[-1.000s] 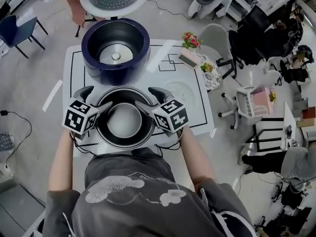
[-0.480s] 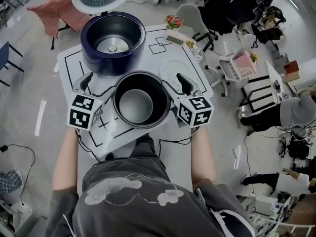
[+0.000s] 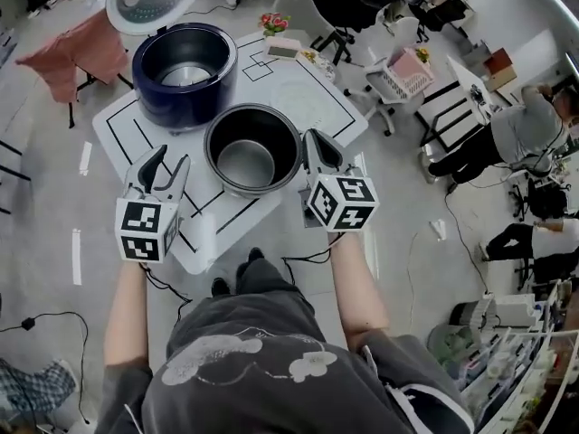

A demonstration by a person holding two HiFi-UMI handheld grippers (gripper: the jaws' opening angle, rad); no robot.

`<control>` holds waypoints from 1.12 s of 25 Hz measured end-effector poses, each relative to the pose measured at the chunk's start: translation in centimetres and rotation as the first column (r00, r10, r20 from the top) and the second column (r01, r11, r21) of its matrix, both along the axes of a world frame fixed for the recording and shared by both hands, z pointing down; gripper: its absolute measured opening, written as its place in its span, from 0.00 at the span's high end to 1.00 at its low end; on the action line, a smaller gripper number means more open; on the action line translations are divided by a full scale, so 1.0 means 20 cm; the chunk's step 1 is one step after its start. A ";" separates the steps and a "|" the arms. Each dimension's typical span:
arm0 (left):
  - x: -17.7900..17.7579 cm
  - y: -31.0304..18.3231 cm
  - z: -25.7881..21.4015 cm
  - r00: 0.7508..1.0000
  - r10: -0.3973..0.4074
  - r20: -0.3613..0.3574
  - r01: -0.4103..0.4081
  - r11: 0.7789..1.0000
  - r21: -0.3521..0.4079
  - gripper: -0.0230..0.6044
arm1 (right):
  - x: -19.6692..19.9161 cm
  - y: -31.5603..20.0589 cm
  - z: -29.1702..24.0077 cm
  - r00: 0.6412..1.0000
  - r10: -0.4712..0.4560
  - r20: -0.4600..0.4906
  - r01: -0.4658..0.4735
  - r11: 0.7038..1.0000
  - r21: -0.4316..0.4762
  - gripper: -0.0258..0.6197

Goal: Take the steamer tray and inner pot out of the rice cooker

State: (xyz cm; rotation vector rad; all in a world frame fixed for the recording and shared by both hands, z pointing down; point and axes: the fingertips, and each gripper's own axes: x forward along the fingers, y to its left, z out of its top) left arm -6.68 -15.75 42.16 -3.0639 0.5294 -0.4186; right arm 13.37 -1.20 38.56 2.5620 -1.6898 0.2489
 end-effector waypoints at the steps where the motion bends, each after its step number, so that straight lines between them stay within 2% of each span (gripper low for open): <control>1: -0.02 0.02 -0.01 1.000 0.002 -0.008 -0.002 1.000 0.000 0.73 | -0.03 0.02 0.00 1.000 0.004 0.014 -0.004 1.000 -0.006 0.92; 3: -0.04 0.06 -0.01 1.000 0.019 -0.010 -0.019 1.000 -0.007 0.87 | -0.09 0.03 0.01 0.999 -0.004 0.035 0.004 1.000 -0.012 0.92; 6: -0.04 0.11 0.03 0.999 0.044 -0.004 -0.044 0.999 -0.018 0.95 | -0.17 0.03 0.03 0.999 -0.039 0.028 0.040 0.999 -0.025 0.92; 11: -0.07 0.19 0.11 0.999 0.039 -0.027 -0.040 0.998 -0.047 0.95 | -0.32 0.07 0.07 0.994 -0.107 -0.026 0.105 0.993 -0.055 0.92; 16: -0.11 0.34 0.15 0.998 0.059 -0.026 -0.061 0.993 -0.102 0.95 | -0.41 0.22 0.05 0.991 -0.128 -0.025 0.127 0.991 -0.036 0.92; 21: -0.16 0.56 0.08 0.996 0.081 -0.027 -0.083 0.994 -0.076 0.95 | -0.54 0.42 0.03 0.988 -0.151 -0.011 0.151 0.988 -0.010 0.92; 28: -0.31 0.83 -0.04 0.998 0.040 -0.045 -0.041 0.999 -0.033 0.95 | -0.69 0.70 -0.03 0.985 -0.173 -0.025 0.173 0.985 0.005 0.92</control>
